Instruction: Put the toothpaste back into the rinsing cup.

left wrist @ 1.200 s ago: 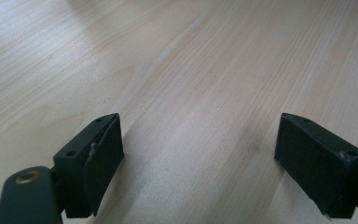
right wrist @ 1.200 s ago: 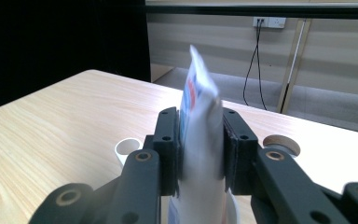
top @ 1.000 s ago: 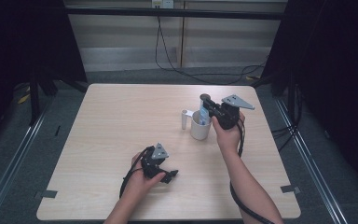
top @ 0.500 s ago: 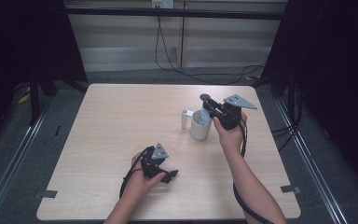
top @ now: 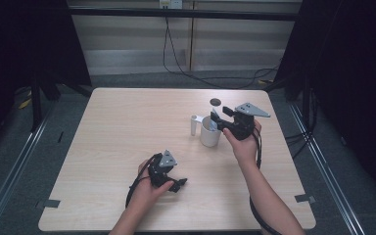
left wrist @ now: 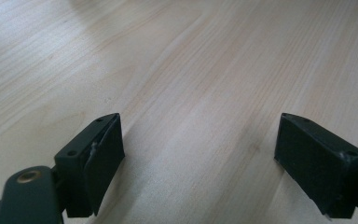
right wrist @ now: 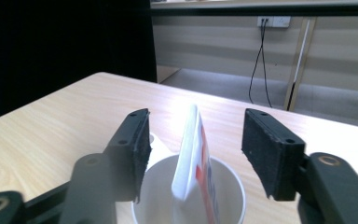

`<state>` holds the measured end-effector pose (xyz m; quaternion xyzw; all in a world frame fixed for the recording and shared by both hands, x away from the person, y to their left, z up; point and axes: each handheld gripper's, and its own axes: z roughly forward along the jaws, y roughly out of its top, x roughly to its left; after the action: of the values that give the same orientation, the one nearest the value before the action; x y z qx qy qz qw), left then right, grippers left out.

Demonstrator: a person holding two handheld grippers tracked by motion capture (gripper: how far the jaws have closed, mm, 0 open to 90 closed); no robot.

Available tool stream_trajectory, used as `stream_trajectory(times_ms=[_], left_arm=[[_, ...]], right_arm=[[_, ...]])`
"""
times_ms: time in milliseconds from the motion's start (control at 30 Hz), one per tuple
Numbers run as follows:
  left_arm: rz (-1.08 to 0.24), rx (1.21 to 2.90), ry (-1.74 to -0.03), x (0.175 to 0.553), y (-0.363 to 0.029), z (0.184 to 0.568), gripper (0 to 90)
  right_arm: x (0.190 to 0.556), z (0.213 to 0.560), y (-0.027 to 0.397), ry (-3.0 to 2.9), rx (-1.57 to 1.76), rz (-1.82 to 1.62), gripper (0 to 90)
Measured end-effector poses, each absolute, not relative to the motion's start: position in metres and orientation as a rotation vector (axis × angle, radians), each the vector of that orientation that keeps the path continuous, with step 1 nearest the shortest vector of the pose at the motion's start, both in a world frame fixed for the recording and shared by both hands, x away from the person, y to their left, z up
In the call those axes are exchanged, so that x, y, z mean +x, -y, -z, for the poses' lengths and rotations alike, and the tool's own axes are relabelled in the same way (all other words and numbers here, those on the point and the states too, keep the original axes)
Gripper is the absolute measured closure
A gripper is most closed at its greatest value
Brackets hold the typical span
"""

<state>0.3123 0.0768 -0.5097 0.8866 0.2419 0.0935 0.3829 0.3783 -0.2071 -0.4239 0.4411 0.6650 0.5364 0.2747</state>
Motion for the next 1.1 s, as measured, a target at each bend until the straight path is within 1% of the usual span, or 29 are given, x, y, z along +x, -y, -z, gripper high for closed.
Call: stream_trajectory(times_ms=[133,400,1100], left_arm=[[-0.237,2.261,-0.617,0.312,-0.077,0.510,15.3],[-0.237,2.261,-0.616,0.312,-0.077,0.510,15.2],[-0.241,2.266,-0.615,0.312,-0.077,0.509,15.2]], right_arm=[[0.373,0.428,0.208,-1.815,1.190,-1.428,32.3],[0.362,0.431,0.214,-1.840,1.206,-1.447,29.2],[0.336,0.446,0.229,-1.914,1.176,-1.443,28.1]])
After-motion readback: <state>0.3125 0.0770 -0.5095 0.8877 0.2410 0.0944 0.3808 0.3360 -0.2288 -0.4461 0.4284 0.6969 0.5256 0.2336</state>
